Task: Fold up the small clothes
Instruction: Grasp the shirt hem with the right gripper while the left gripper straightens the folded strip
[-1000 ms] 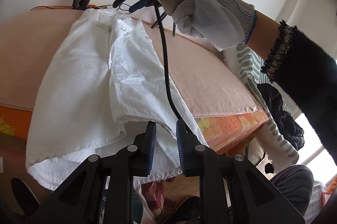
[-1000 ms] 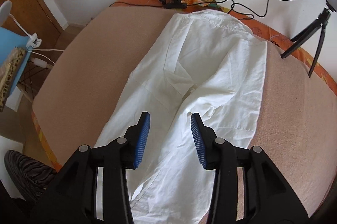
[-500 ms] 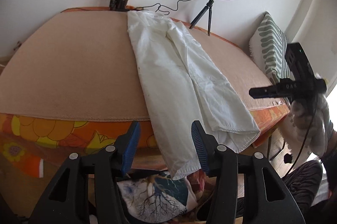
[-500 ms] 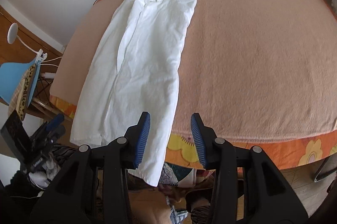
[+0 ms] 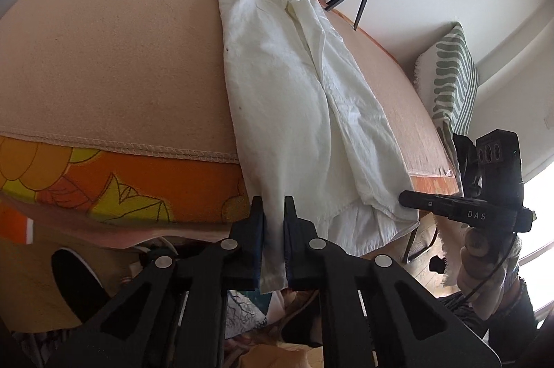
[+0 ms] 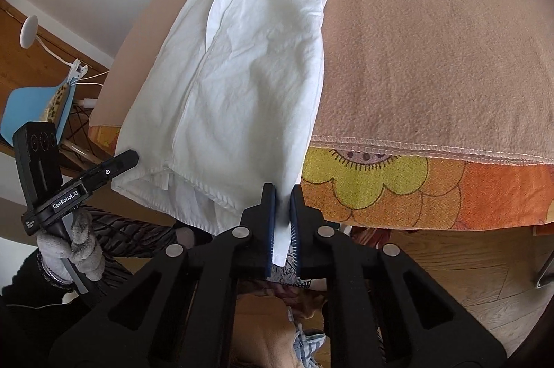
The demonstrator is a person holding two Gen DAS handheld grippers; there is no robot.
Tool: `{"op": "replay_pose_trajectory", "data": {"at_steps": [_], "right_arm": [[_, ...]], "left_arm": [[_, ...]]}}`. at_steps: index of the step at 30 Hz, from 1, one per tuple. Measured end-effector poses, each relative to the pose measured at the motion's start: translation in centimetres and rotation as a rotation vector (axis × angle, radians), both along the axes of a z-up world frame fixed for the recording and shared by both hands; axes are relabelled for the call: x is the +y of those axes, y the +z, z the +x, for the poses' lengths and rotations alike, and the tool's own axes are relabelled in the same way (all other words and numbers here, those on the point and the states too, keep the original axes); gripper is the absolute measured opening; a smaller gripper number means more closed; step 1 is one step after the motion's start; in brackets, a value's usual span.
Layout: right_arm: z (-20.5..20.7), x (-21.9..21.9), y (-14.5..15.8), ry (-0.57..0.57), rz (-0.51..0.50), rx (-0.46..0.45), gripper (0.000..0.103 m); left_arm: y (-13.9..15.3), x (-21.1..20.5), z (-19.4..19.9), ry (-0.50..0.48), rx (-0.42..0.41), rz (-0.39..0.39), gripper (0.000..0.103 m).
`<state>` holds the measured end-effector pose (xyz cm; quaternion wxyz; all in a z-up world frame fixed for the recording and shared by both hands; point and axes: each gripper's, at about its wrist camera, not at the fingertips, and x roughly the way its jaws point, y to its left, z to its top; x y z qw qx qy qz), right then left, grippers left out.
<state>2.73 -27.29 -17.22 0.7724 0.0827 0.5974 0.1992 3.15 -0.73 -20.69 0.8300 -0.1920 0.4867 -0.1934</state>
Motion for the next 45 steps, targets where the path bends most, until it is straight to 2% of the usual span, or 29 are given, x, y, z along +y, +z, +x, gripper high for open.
{"op": "replay_pose_trajectory", "data": {"at_steps": [4,6,8,11,13,15,17,19,21,22,24,26,29,30,32,34,36,38,42,45], "right_arm": [[-0.5,-1.5,2.2,-0.023,0.067,-0.042,0.005],[-1.0,-2.3,2.8,-0.039,0.068,-0.067,0.005],[-1.0,-2.7,1.6,-0.053,0.065,-0.024,0.005],[-0.8,-1.9,0.4,-0.039,0.016,-0.006,0.005],[-1.0,-1.9,0.8,-0.023,0.004,-0.032,0.005],[-1.1,-2.2,1.1,-0.02,0.023,-0.031,0.006],[-1.4,-2.7,1.1,-0.034,0.021,-0.025,0.008],[-1.8,-3.3,1.2,-0.033,0.01,-0.036,0.008],[-2.1,-3.5,2.0,-0.045,-0.014,-0.094,0.008],[-2.0,-3.7,2.5,-0.053,-0.013,-0.118,0.008],[-1.9,-3.3,3.5,-0.058,-0.002,-0.175,0.008],[-1.3,-2.3,4.1,-0.035,-0.002,-0.218,0.008],[-0.2,-1.1,4.3,-0.035,0.007,-0.251,0.008],[0.2,-0.8,4.3,-0.027,0.014,-0.246,0.008],[0.7,-0.1,4.0,-0.01,-0.007,-0.251,0.008],[1.0,0.1,3.1,-0.005,-0.031,-0.226,0.008],[1.0,-0.2,2.0,-0.006,-0.03,-0.185,0.008],[0.7,-0.9,1.3,0.004,-0.03,-0.158,0.008],[-0.8,-2.9,0.1,-0.013,-0.033,-0.085,0.008],[-2.3,-4.7,-0.2,-0.041,-0.043,-0.055,0.009]], "left_arm": [[1.4,0.1,-1.0,-0.008,-0.073,0.038,0.003],[1.8,0.3,-1.4,-0.016,-0.097,0.055,0.003],[1.6,-0.4,-1.5,-0.05,-0.113,0.11,0.003],[0.9,-0.7,-1.4,-0.057,-0.111,0.135,0.004],[1.0,-0.3,-1.2,-0.08,-0.095,0.11,0.005],[1.3,0.3,-1.2,-0.08,-0.078,0.096,0.012],[1.9,0.9,-1.3,-0.071,-0.089,0.068,0.017],[2.9,1.6,-1.1,-0.041,-0.133,0.069,0.017],[4.0,1.6,-0.3,-0.019,-0.194,0.13,0.017],[4.6,1.5,0.3,-0.025,-0.218,0.134,0.017],[5.6,0.3,1.6,-0.078,-0.272,0.179,0.017],[5.8,-1.4,3.2,-0.158,-0.286,0.224,0.017],[5.3,-3.5,5.9,-0.207,-0.306,0.353,0.017],[5.0,-3.9,6.7,-0.21,-0.311,0.38,0.017],[4.0,-4.3,7.6,-0.257,-0.29,0.372,0.017],[2.7,-5.0,7.2,-0.33,-0.268,0.404,0.017],[1.7,-5.1,5.9,-0.356,-0.26,0.441,0.017],[0.8,-4.4,4.2,-0.364,-0.244,0.429,0.017],[1.2,-2.9,0.4,-0.358,-0.293,0.429,0.017],[1.0,-1.7,-1.2,-0.385,-0.234,0.418,0.018]]}}
